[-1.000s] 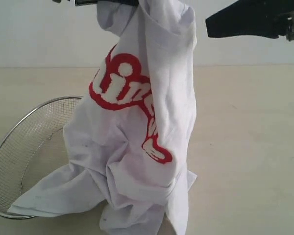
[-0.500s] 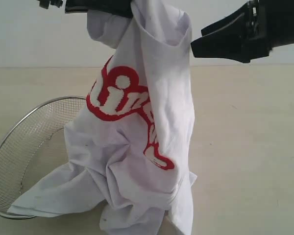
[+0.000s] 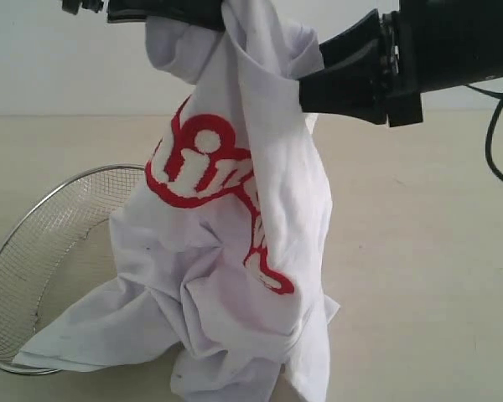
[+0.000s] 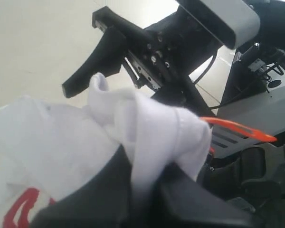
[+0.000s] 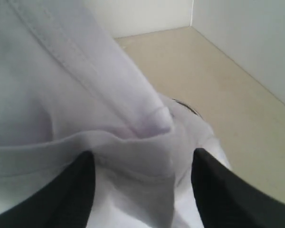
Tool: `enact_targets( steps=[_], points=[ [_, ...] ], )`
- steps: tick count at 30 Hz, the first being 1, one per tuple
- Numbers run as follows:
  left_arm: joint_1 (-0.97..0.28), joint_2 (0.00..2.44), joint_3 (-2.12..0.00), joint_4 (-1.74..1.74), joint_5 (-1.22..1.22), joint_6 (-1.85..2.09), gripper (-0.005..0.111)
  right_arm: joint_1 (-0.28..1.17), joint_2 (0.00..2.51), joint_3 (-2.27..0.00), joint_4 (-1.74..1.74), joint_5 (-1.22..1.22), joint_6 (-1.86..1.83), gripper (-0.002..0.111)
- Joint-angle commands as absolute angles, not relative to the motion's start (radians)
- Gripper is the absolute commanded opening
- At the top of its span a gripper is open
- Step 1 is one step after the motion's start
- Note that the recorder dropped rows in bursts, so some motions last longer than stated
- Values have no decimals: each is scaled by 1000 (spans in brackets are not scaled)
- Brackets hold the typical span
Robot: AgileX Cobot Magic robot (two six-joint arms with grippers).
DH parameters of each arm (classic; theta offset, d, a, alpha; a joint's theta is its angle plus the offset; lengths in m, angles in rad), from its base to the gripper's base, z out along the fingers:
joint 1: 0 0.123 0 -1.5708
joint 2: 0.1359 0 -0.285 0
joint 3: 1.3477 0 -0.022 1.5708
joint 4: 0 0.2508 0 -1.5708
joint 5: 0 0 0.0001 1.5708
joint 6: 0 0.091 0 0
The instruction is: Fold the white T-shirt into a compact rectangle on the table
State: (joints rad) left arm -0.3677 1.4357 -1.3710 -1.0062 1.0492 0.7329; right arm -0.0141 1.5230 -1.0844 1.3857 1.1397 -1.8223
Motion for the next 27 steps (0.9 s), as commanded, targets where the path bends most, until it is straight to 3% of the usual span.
enact_targets(
  steps=[1,2,3,5,12,17,27],
  points=[
    [-370,1425,-1369,-1011,1056,721,4,-1,1522,-1087,1360,1157,-1790,50],
    [-370,1425,-1369,-1003,1051,721,4,-1,1522,-1087,1349,1157,-1762,43],
    [-370,1425,-1369,-979,1036,710,4,-3,1512,-1087,1293,1141,-1712,23],
    [-370,1425,-1369,-934,1015,681,4,-3,1497,-1087,1191,1099,-1632,0],
    [-370,1425,-1369,-875,932,669,4,-3,1370,-1089,1058,809,-1307,0],
    [-370,1425,-1369,-802,870,669,4,-3,1321,-1101,741,670,-941,0],
    [-370,1436,-1369,-581,833,607,4,-3,1346,-1152,495,611,-652,0]
  ],
)
